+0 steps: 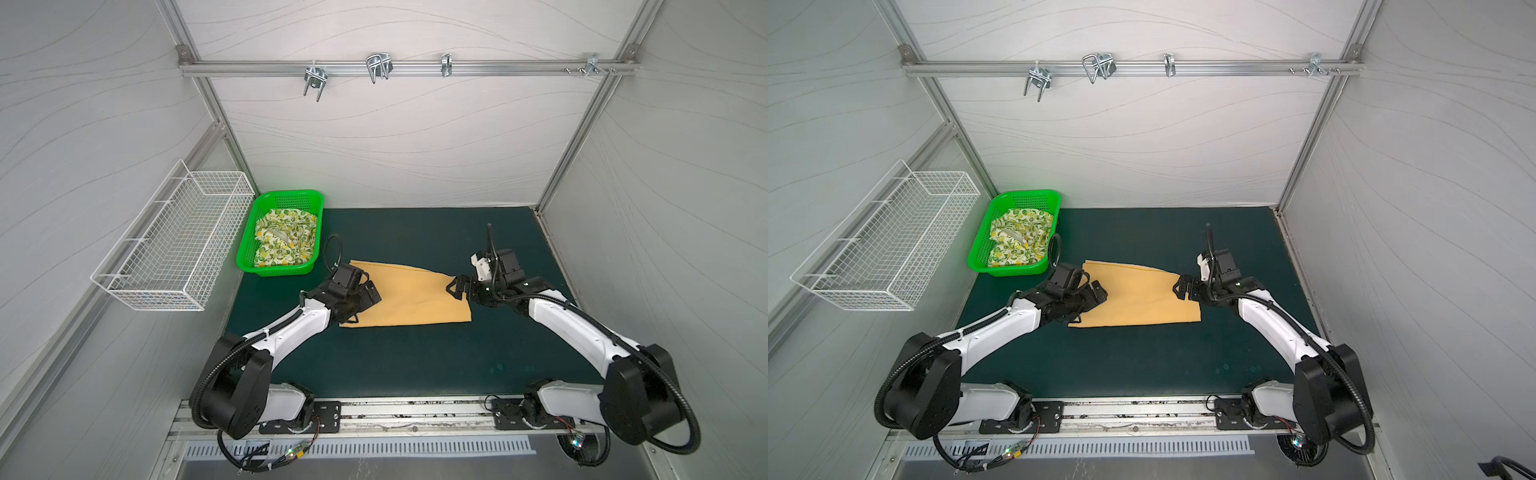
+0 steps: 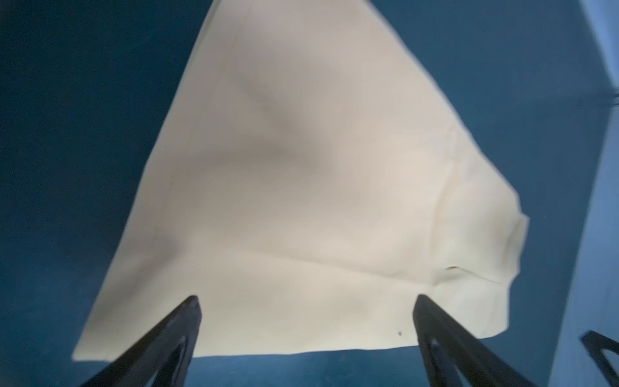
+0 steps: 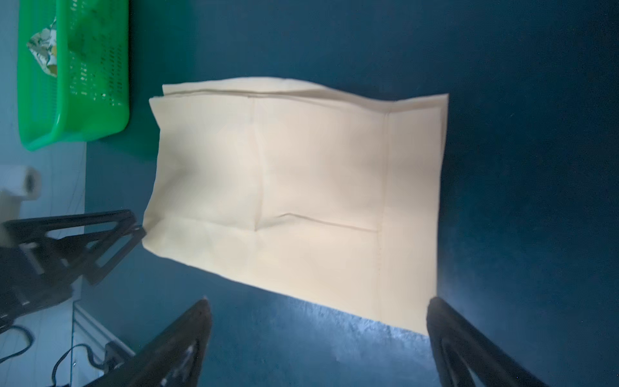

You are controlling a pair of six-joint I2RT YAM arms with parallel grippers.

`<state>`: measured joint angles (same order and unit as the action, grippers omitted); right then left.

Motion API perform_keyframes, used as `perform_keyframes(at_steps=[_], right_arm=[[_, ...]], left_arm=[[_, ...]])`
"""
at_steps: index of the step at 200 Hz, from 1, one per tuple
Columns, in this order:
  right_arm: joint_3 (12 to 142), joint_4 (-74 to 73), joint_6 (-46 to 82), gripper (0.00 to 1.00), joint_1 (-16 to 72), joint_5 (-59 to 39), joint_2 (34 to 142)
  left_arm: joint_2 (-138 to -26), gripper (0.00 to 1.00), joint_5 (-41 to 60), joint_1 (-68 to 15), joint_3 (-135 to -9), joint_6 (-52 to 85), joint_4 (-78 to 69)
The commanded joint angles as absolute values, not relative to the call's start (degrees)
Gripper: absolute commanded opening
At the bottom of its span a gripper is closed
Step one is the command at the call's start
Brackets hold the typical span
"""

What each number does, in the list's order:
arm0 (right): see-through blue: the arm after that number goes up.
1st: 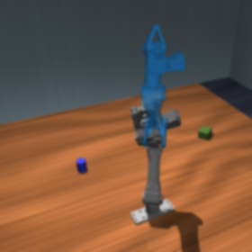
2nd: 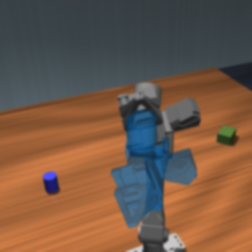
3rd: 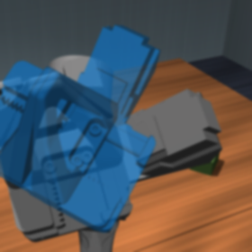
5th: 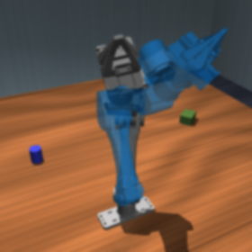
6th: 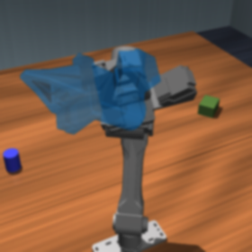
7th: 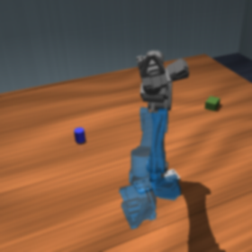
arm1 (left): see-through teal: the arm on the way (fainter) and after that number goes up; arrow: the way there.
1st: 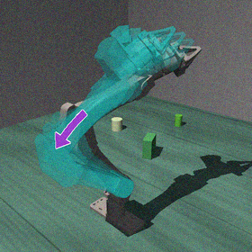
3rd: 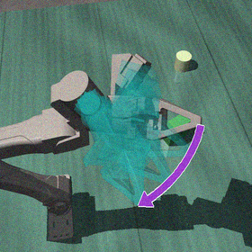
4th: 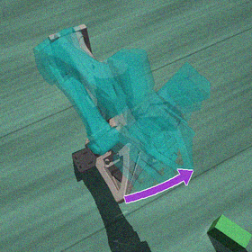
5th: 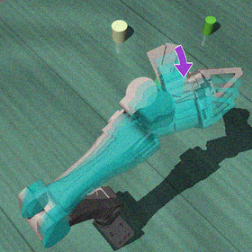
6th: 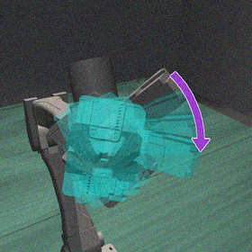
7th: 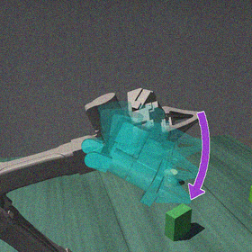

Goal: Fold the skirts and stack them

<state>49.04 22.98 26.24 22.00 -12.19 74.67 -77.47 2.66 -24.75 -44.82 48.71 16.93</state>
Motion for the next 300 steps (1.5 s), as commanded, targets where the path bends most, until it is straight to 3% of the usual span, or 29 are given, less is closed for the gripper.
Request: perform_keyframes(at_steps=[1, 70, 196, 236, 280, 288, 300], right_arm=[[50.6, 26.8, 22.3, 0.99, 20.2, -8.9, 79.7], [52.9, 22.5, 19.9, 0.94, 16.0, -11.9, 91.9], [51.9, 16.2, 23.6, 0.62, 17.9, -20.5, 102.5], [50.8, 14.6, 24.6, 0.48, 18.1, -21.6, 103.4], [51.0, 13.7, 25.2, 0.2, 17.8, -22.7, 103.1], [51.1, 13.9, 25.2, 0.09, 17.6, -22.6, 102.6], [51.4, 14.4, 25.1, 0.08, 17.1, -22.2, 101.6]], left_arm=[[-80.4, 0.99, 5.5, -24.6, -51.3, 47.7, 17.1], [-93.2, 0.99, 13.0, -27.2, -55.9, 50.6, 9.2], [-99.8, 0.99, 14.1, -27.0, -54.8, 52.1, 6.7], [-99.9, 0.99, 14.1, -27.0, -55.0, 51.8, 7.1], [-99.9, 0.99, 14.1, -26.9, -54.7, 51.6, 7.1], [-100.0, 0.99, 14.1, -26.9, -54.8, 51.6, 7.1], [-99.8, 0.99, 14.2, -26.9, -54.8, 51.4, 7.2]])
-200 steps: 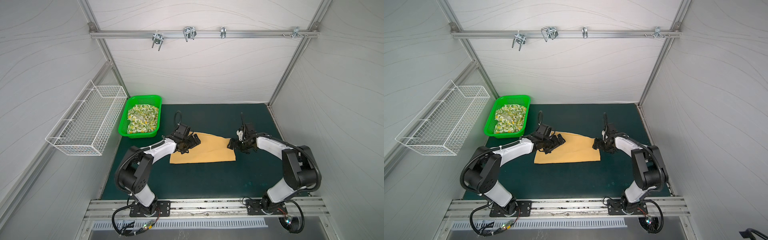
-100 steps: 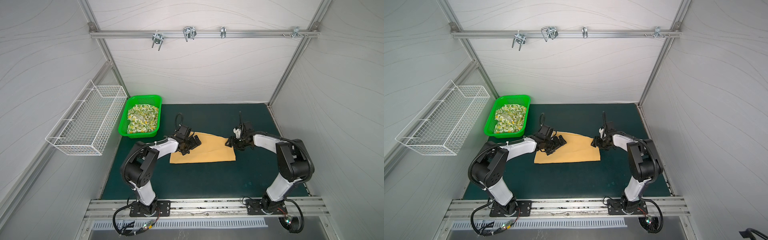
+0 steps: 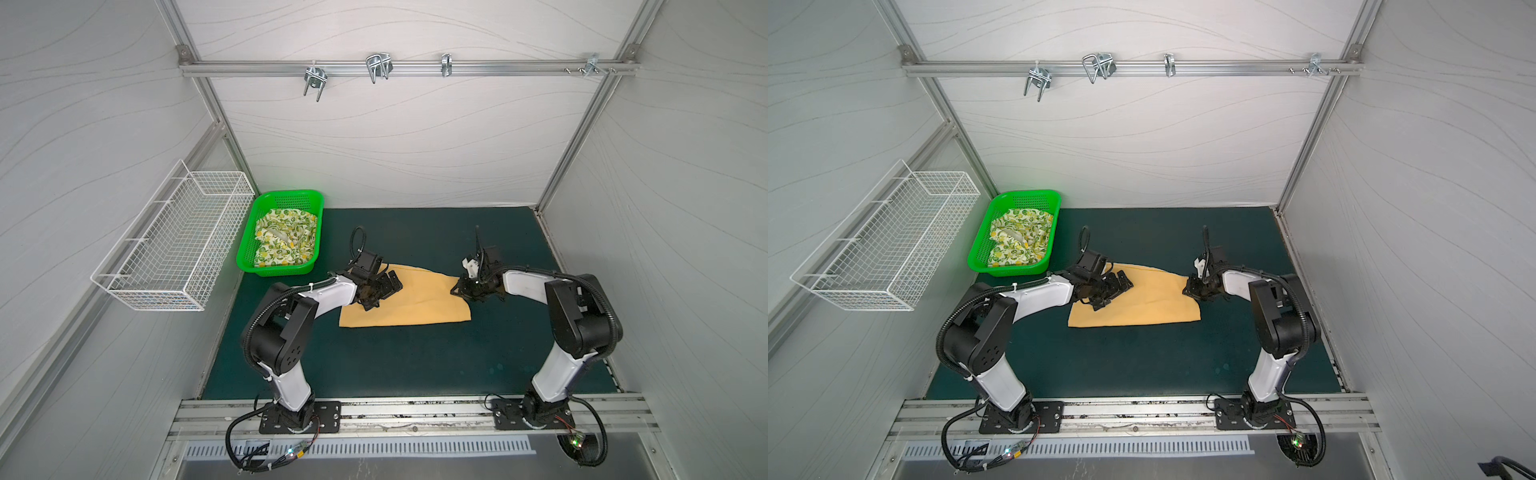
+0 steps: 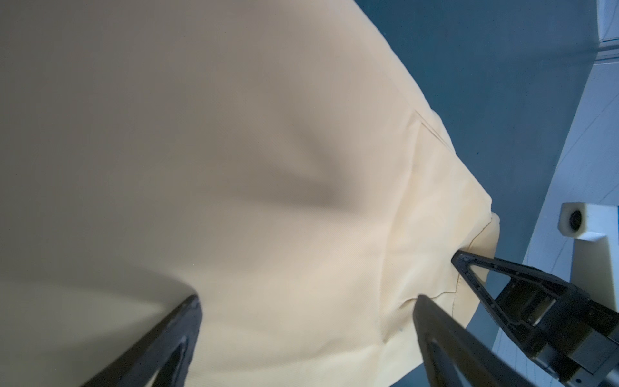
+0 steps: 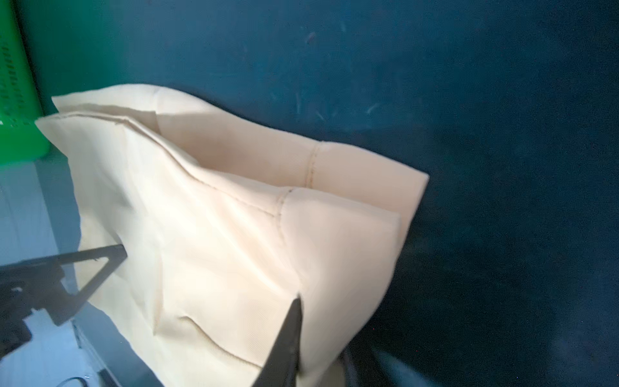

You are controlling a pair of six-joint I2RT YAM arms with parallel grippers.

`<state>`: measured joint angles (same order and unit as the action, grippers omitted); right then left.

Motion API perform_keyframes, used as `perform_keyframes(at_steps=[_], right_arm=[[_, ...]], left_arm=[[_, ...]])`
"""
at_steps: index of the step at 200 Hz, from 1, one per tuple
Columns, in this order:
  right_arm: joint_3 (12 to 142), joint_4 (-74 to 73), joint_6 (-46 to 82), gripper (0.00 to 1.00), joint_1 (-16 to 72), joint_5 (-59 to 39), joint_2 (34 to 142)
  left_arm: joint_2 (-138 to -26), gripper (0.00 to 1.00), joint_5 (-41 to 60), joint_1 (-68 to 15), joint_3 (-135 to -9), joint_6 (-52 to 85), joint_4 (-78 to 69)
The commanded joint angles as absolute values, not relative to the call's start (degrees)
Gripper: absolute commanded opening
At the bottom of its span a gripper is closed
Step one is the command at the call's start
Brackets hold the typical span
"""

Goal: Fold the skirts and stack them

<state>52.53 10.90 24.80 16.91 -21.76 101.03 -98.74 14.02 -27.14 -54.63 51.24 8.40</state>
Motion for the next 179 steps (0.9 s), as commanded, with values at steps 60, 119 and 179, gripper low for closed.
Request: perform_keyframes(at_steps=[60, 119, 179], right_arm=[[59.9, 26.5, 18.5, 0.01, 16.2, -11.9, 95.3], [68.8, 36.3, 13.9, 0.01, 16.3, -3.1, 91.2], [74.1, 41.3, 13.6, 0.02, 17.4, -2.9, 91.5]], left_arm=[[-96.9, 0.99, 12.5, -30.1, -60.4, 47.5, 12.5], [-98.4, 0.99, 15.6, -36.0, -67.0, 48.4, 11.2], [-107.3, 0.99, 22.7, -40.8, -69.7, 55.6, -4.4]])
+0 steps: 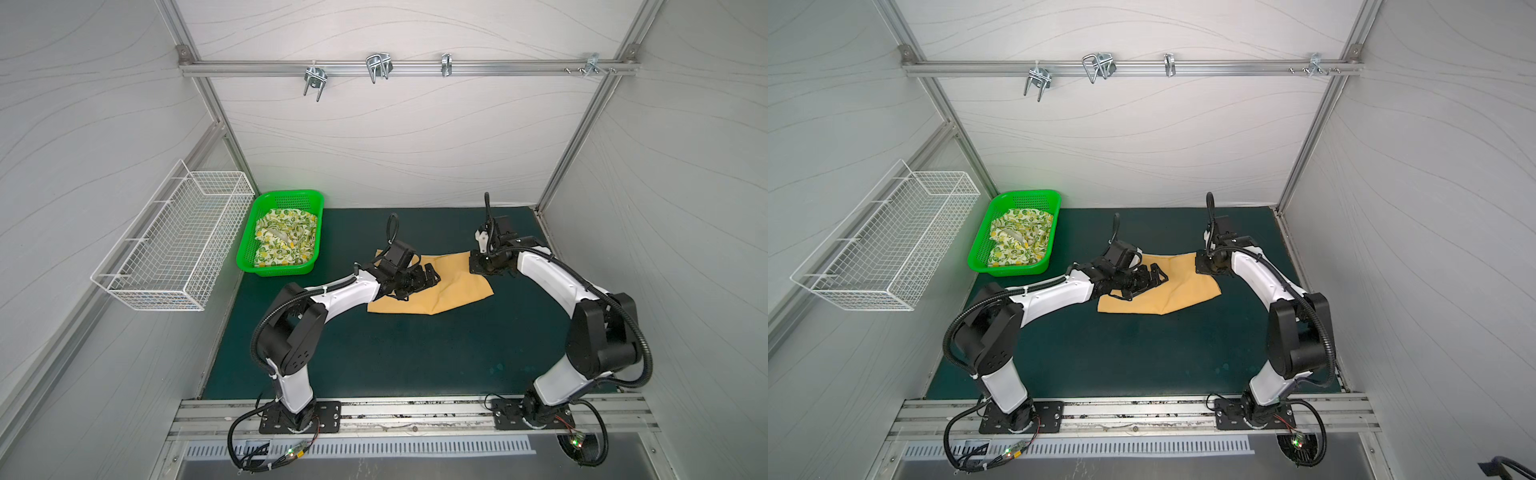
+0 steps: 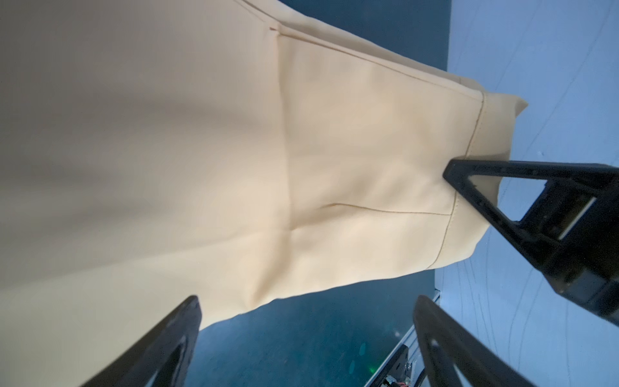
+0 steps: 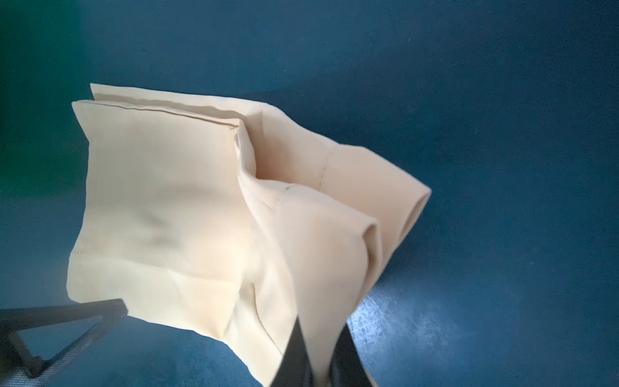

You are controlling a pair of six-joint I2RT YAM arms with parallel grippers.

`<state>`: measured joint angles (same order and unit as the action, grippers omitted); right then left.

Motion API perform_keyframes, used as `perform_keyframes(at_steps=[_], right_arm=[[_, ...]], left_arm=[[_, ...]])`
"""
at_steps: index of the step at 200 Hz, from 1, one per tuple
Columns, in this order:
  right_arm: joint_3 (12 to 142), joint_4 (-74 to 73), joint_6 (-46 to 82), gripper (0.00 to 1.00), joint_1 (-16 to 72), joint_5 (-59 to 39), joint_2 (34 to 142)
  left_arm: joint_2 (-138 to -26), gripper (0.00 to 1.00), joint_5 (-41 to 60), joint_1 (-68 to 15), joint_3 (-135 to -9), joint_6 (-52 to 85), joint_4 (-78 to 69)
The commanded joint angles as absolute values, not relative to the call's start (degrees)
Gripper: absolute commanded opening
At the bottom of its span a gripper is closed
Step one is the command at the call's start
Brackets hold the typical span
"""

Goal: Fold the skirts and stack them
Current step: 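Fold the skirt end held by the right gripper over toward the left gripper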

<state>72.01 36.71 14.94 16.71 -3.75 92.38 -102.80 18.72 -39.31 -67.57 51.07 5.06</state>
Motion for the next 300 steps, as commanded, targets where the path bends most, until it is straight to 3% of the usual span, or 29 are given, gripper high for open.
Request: perform_keyframes(at_steps=[1, 144, 205, 255, 300], right_arm=[[74.2, 41.4, 13.6, 0.02, 17.4, -2.9, 91.5], [86.3, 48.8, 12.5, 0.03, 18.6, -1.9, 96.1], [88.7, 50.3, 12.6, 0.03, 21.9, 1.5, 97.8], [90.6, 51.6, 12.6, 0.03, 24.4, 3.8, 99.4], [92.3, 52.0, 13.0, 0.03, 26.0, 4.7, 101.3]], left_arm=[[-107.4, 0.99, 22.8, -40.8, -69.8, 55.8, -4.7], [-118.8, 0.99, 28.8, -44.9, -68.6, 69.0, -28.8], [-107.5, 0.99, 31.0, -36.3, -62.3, 65.9, -24.8], [-97.0, 0.99, 31.0, -25.7, -53.9, 57.1, -10.0], [-92.7, 0.99, 26.8, -23.7, -49.9, 50.2, -1.3]])
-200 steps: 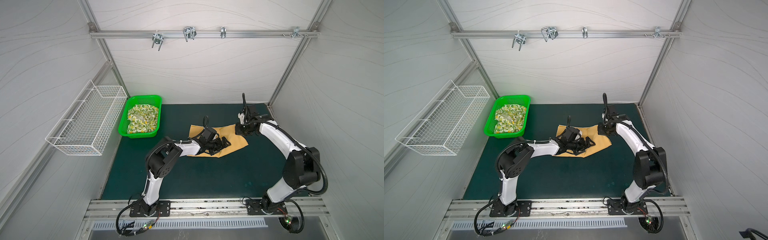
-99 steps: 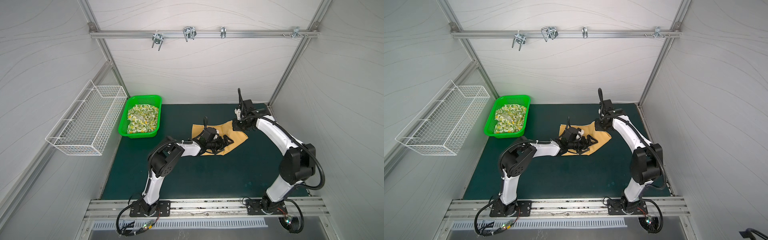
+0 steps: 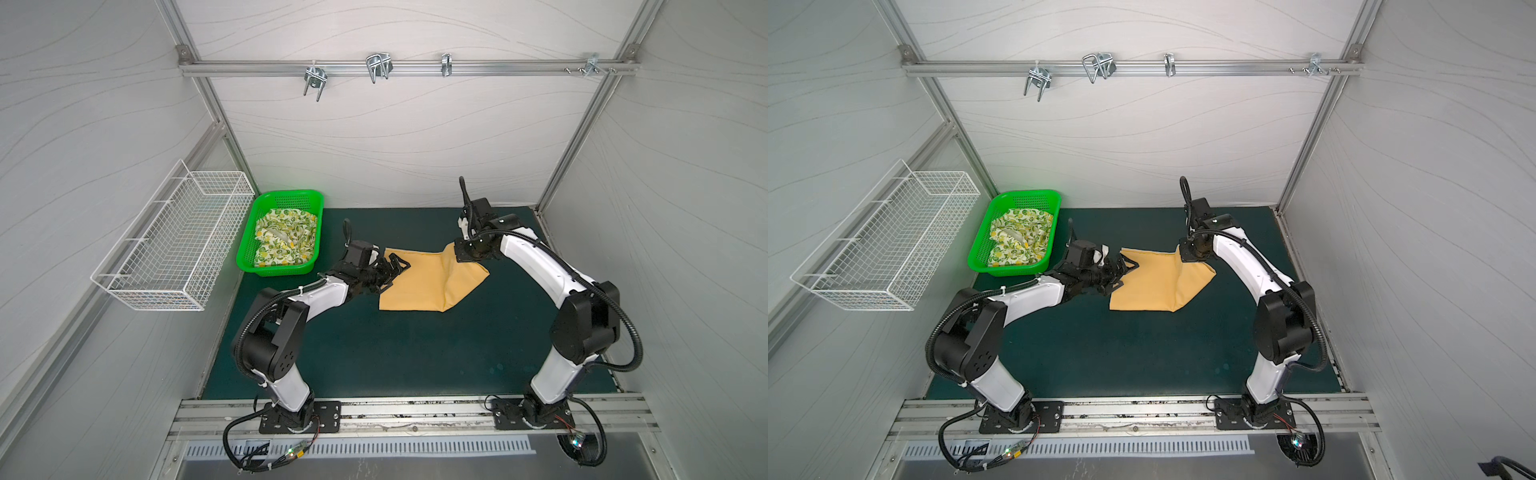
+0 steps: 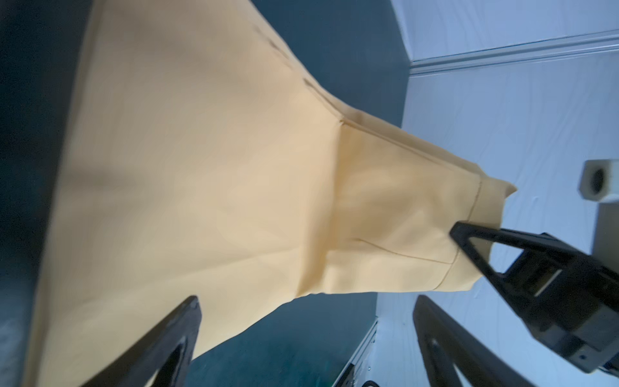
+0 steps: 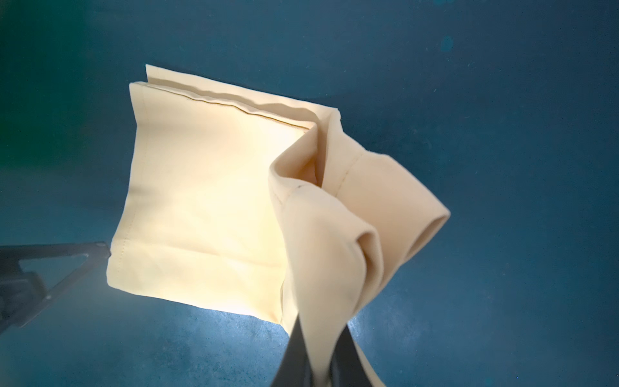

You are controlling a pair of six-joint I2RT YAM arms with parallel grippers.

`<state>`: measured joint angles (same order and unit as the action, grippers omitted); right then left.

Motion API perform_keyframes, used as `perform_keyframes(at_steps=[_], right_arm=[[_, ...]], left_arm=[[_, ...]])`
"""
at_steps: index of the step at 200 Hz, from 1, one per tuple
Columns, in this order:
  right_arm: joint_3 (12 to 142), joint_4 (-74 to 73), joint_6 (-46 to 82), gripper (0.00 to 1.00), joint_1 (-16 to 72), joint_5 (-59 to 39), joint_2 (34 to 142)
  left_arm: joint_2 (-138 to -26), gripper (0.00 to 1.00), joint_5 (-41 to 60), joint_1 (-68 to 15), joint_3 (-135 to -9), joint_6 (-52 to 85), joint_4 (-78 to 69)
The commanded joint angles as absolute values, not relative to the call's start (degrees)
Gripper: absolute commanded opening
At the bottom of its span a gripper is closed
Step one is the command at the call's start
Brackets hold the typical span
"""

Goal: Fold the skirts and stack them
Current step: 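Fold the skirt end held by the right gripper over toward the left gripper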

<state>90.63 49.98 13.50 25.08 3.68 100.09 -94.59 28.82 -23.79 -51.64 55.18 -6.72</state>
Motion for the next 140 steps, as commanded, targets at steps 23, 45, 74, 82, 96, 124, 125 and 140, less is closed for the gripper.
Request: perform_keyframes(at_steps=[23, 45, 74, 82, 96, 124, 125, 140], right_arm=[[92.6, 52.0, 13.3, 0.03, 26.6, 4.9, 101.8], [93.2, 52.1, 13.7, 0.03, 27.3, 4.7, 102.1], [94.5, 52.5, 14.9, 0.04, 28.3, 3.3, 103.0], [94.7, 52.4, 15.5, 0.04, 28.5, 2.0, 103.3], [94.6, 51.9, 17.3, 0.05, 28.9, -0.9, 103.9], [92.8, 48.3, 22.1, 0.06, 28.7, -10.5, 105.5], [92.6, 48.1, 22.4, 0.06, 28.7, -11.0, 105.6], [90.8, 44.4, 26.4, 0.06, 28.0, -18.6, 107.3]], left_arm=[[-92.8, 0.99, 26.9, -23.2, -47.3, 50.4, -2.5], [-94.2, 0.99, 27.2, -22.6, -45.3, 51.0, -4.2], [-97.1, 0.99, 27.2, -22.4, -44.8, 50.5, -5.3], [-98.1, 0.99, 27.4, -22.4, -44.9, 50.4, -5.5], [-99.3, 0.99, 27.6, -22.4, -44.7, 50.4, -6.4], [-100.7, 0.99, 27.9, -22.4, -44.1, 50.4, -7.2], [-100.8, 0.99, 28.0, -22.4, -44.1, 50.4, -7.2], [-100.8, 0.99, 28.1, -22.4, -43.6, 50.3, -7.4]])
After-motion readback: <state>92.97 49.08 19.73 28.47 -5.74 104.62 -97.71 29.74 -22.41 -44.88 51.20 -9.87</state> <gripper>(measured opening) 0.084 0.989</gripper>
